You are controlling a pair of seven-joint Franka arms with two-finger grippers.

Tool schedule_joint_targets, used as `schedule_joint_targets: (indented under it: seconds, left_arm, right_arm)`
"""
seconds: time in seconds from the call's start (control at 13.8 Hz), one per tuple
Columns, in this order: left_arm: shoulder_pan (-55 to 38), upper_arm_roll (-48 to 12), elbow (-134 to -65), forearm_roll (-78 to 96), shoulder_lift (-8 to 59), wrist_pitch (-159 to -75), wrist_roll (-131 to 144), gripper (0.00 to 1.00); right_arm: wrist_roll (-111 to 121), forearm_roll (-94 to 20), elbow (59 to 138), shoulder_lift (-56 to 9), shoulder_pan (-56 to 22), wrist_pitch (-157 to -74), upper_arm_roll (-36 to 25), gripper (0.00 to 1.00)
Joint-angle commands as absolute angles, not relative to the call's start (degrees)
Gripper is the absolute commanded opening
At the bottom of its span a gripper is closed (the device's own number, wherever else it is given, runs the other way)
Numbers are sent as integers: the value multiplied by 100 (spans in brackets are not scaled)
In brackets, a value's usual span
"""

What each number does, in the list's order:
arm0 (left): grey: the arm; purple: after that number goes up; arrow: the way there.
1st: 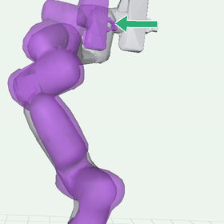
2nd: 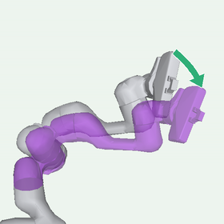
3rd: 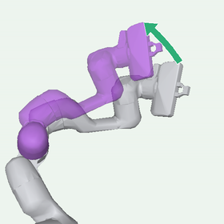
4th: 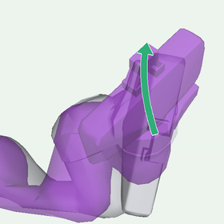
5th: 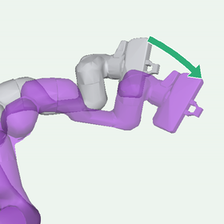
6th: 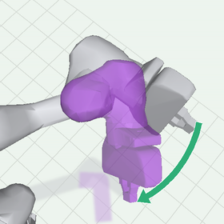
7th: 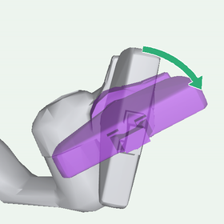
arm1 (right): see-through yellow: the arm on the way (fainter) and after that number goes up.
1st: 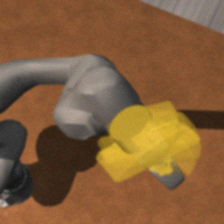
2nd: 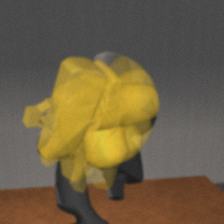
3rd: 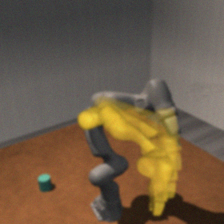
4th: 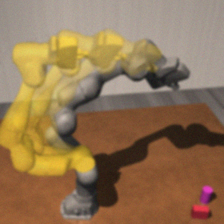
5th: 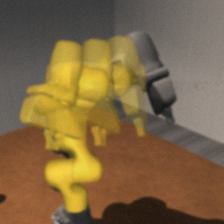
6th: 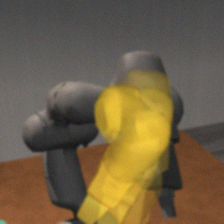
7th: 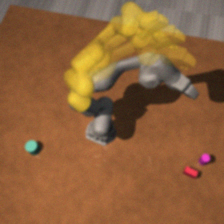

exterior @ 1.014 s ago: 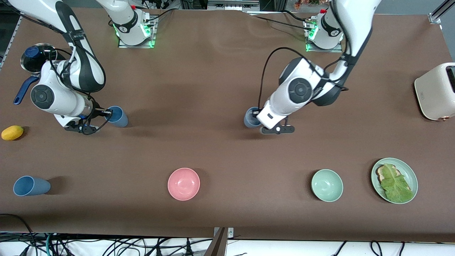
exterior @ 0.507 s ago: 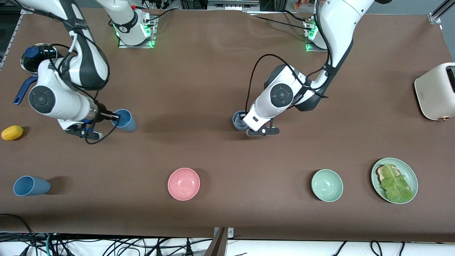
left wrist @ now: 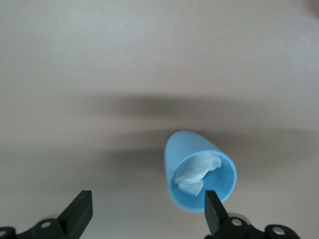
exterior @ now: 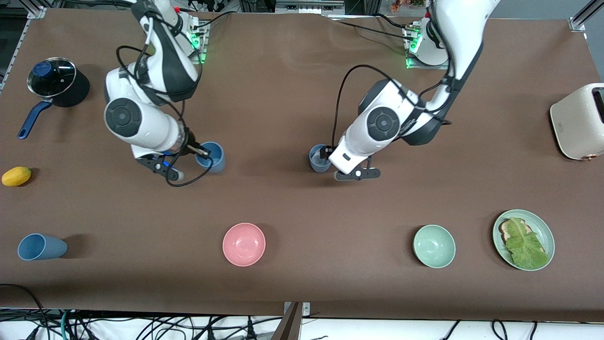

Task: Stack blue cups with both arms
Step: 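Place the tissue cup mid-table with the left gripper while the right gripper approaches, then stack the right gripper's cup onto the tissue cup while the left gripper withdraws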

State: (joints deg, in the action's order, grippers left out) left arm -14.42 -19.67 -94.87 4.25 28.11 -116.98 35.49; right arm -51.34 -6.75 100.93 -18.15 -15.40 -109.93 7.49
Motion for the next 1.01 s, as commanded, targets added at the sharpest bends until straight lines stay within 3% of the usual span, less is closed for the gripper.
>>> schedule_joint_targets:
  seconds: [0.0, 0.43, 0.72, 0.94]
  left_arm:
    - [-934, -1969, -9554, 281, 2155, -10936, 2676, 100]
    - [-54, -1969, -9562, -114, 872, -9732, 1188, 100]
    - [246, -1873, -9684, -114, 74, -9255, 767, 100]
    - [-175, -899, -9975, 261, -377, -9255, -253, 100]
  right_arm:
    - [-6384, -879, 9064, -2380, -2133, -10591, 712, 0]
    - [-8365, -1142, 7631, -3382, -3285, -10757, 712, 0]
    - [-9060, -1143, 7023, -3779, -3603, -11020, 712, 0]
    - [-9246, -1204, 6987, -3902, -3674, -11452, 721, 0]
